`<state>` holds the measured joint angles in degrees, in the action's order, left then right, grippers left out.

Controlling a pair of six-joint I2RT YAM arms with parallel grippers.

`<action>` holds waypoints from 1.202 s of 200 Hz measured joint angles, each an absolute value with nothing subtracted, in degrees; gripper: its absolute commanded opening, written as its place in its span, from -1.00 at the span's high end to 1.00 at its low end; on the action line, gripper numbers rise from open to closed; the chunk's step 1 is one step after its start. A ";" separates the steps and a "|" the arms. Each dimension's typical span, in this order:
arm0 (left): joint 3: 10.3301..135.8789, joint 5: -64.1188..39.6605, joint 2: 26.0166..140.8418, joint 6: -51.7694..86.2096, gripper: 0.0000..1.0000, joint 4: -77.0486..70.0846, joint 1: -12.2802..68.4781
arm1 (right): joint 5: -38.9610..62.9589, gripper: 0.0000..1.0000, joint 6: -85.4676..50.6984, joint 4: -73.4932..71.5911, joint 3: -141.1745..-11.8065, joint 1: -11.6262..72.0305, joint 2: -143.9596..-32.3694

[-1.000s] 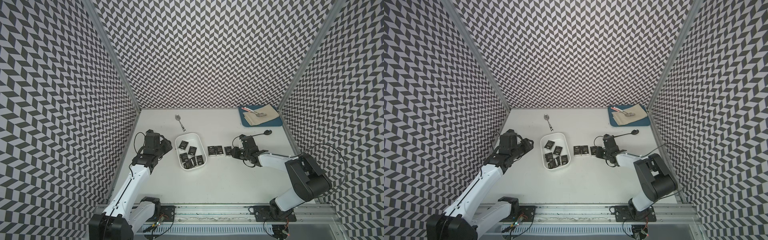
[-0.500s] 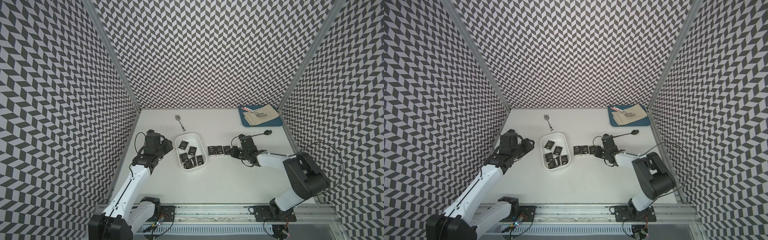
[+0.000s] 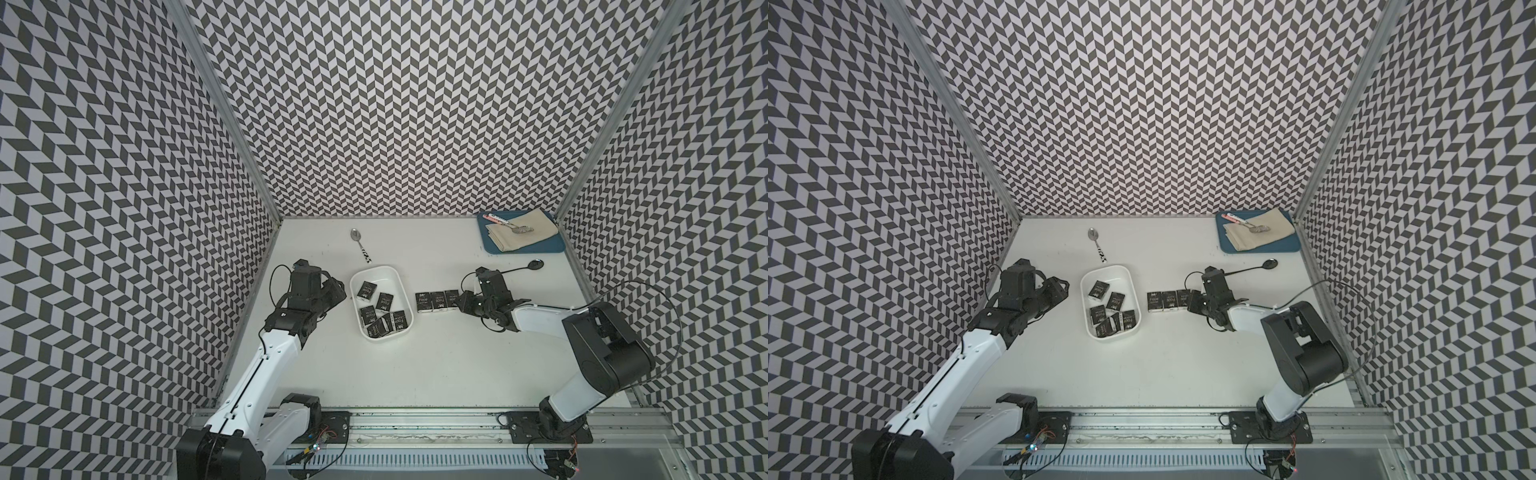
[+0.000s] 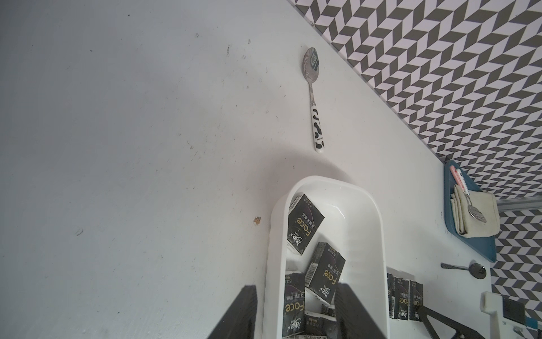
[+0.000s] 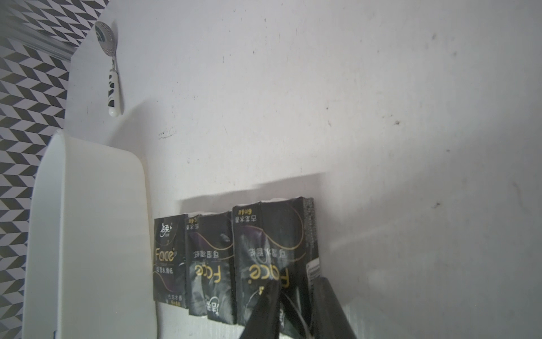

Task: Take the pocket tissues out of the storage box
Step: Place the pocket tissues at the center of the board, then pick up the pocket tissues from the storage box.

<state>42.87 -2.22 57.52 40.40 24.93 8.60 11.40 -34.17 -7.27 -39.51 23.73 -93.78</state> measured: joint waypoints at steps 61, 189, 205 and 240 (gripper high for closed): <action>42.85 -2.22 57.52 40.40 0.04 24.93 8.60 | 11.33 0.42 -34.33 -7.25 -39.51 24.25 -93.78; 45.36 3.81 62.70 38.02 0.05 24.36 21.21 | 5.80 0.18 -28.45 3.51 -46.19 24.58 -86.17; 47.35 4.93 66.13 37.10 0.05 24.10 23.44 | 5.61 0.18 -27.64 4.75 -46.19 25.12 -85.95; 52.60 8.34 74.76 34.06 0.08 24.23 27.73 | 5.34 0.18 -26.33 6.20 -46.19 25.71 -85.54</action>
